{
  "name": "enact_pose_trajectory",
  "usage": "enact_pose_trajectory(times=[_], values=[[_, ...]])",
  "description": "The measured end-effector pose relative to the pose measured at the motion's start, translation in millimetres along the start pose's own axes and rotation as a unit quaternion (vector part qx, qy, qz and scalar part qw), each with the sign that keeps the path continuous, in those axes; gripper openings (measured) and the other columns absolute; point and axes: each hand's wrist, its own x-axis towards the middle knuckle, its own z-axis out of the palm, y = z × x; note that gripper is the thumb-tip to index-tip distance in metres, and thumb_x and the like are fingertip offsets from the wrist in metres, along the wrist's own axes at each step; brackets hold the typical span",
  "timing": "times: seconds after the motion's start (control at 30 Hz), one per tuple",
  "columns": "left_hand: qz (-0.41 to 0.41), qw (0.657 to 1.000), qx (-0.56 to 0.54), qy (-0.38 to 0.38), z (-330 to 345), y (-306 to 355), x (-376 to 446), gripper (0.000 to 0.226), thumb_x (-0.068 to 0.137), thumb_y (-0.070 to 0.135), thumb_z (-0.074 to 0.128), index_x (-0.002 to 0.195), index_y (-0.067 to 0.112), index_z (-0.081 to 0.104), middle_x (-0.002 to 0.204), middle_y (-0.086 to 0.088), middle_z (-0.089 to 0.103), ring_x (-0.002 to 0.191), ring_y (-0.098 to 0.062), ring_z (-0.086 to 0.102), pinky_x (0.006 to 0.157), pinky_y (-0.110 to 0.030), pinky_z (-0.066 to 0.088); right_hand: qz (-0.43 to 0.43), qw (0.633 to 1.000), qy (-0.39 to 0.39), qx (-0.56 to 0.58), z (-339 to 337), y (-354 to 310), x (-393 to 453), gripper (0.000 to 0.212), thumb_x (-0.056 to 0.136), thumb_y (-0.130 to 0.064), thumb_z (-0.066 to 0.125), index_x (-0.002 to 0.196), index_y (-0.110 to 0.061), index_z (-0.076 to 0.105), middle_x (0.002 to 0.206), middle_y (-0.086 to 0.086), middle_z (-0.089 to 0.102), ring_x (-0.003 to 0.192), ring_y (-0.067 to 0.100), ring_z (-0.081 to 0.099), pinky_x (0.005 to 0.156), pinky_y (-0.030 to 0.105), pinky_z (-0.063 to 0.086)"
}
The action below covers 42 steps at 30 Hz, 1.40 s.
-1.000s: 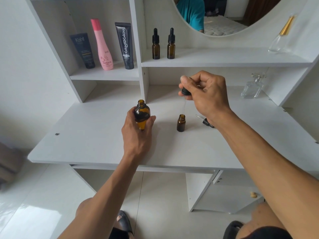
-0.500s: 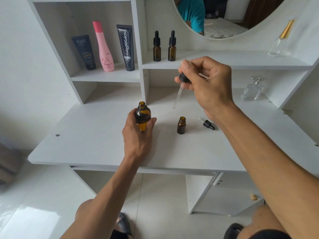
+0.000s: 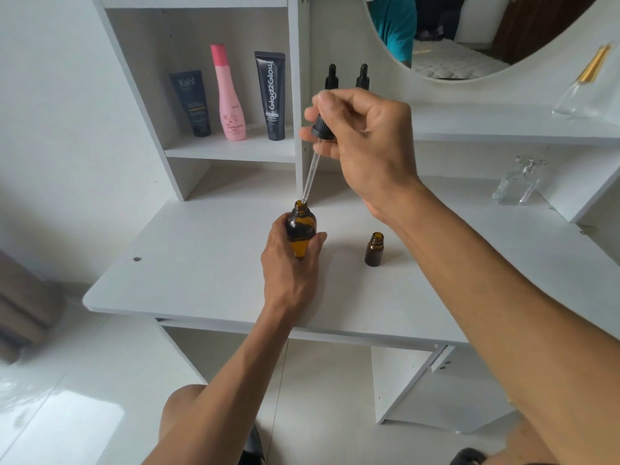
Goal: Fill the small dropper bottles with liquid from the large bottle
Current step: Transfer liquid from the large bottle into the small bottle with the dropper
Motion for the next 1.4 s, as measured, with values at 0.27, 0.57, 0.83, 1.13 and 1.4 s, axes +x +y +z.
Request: enact_pose_trajectory(times=[0.27,0.57,0.83,1.13,1.4], values=[[-0.001,1.0,-0.004,-0.001,0.4,1.3,0.3,0.048,0.093,0.032,0.073,0.136,0.022,0.053,0.118,0.004,0.067,0.101,-0.015,0.063,0.083,-0.019,0.043,-0.004,1.0,-0.002,-0.022,9.3,9.8,6.3,0.022,0.099,-0.019,0.062,0.107,0.0,0.071,0.092,0.007,0.075,0.08,0.016,0.077,0.067,0.021,0.057],[0.005,1.0,-0.009,0.001,0.1,1.4,-0.5,0.047,0.093,0.032,0.073,0.135,0.022,0.053,0.119,0.004,0.066,0.102,-0.014,0.062,0.085,-0.021,0.045,0.016,0.998,-0.027,-0.057,12.9,25.7,0.9,0.021,0.099,-0.016,0.061,0.105,0.001,0.073,0.092,0.008,0.075,0.08,0.015,0.077,0.064,0.014,0.055],[0.009,1.0,-0.013,0.003,0.7,0.1,0.2,0.045,0.093,0.033,0.073,0.132,0.022,0.054,0.116,0.004,0.068,0.102,-0.016,0.065,0.091,-0.036,0.053,0.004,0.985,-0.036,-0.168,15.9,46.3,-8.6,0.021,0.098,-0.027,0.063,0.092,-0.012,0.077,0.086,0.0,0.078,0.08,0.009,0.075,0.078,0.04,0.062],[0.024,1.0,-0.021,0.0,0.0,0.3,0.4,0.041,0.093,0.023,0.072,0.13,0.02,0.055,0.11,0.005,0.068,0.094,-0.007,0.062,0.086,-0.031,0.053,0.034,0.983,-0.042,-0.178,17.1,64.0,-24.1,0.022,0.098,-0.029,0.064,0.094,-0.011,0.077,0.09,-0.004,0.078,0.083,0.008,0.073,0.081,0.037,0.061],[0.023,0.999,-0.024,-0.002,0.0,0.3,0.8,0.041,0.092,0.019,0.071,0.13,0.02,0.055,0.109,0.003,0.067,0.095,-0.011,0.061,0.083,-0.027,0.049,0.041,0.98,-0.046,-0.192,16.1,70.2,-30.4,0.023,0.097,-0.032,0.065,0.093,-0.012,0.077,0.089,-0.003,0.078,0.085,0.012,0.073,0.081,0.037,0.06]])
